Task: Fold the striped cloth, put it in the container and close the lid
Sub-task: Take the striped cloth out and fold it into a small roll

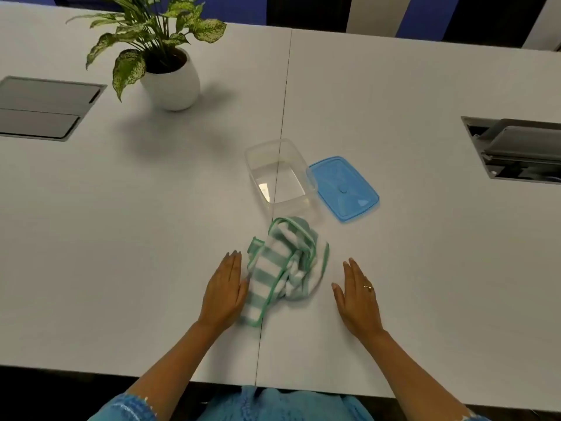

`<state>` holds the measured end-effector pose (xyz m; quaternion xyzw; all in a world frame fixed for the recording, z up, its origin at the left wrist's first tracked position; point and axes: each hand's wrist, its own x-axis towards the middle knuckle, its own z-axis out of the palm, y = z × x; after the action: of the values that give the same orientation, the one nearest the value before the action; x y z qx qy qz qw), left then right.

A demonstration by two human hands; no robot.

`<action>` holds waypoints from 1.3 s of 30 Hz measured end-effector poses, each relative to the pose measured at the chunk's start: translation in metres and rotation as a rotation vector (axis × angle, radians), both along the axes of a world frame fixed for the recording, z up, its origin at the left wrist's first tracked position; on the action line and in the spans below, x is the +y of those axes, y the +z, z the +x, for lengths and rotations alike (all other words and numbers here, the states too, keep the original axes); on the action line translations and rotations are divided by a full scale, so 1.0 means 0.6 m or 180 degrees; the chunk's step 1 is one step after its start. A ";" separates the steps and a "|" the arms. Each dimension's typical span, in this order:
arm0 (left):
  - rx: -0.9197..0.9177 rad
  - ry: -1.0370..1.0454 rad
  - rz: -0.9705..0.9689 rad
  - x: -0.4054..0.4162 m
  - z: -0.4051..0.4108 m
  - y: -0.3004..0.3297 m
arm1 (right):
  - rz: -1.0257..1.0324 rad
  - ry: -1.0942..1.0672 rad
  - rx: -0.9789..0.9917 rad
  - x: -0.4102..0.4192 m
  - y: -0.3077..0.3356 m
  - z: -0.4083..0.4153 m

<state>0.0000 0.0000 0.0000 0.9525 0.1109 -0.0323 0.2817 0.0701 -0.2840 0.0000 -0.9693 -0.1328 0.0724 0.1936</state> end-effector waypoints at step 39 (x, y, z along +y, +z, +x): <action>-0.1432 -0.0342 -0.1516 -0.060 0.196 0.270 | 0.1781 0.0462 -0.0155 0.143 0.296 0.123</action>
<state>0.1178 -0.0358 0.1622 0.8476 -0.0152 0.1391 0.5118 0.1437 -0.1984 0.1777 -0.8677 -0.2213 0.0233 0.4445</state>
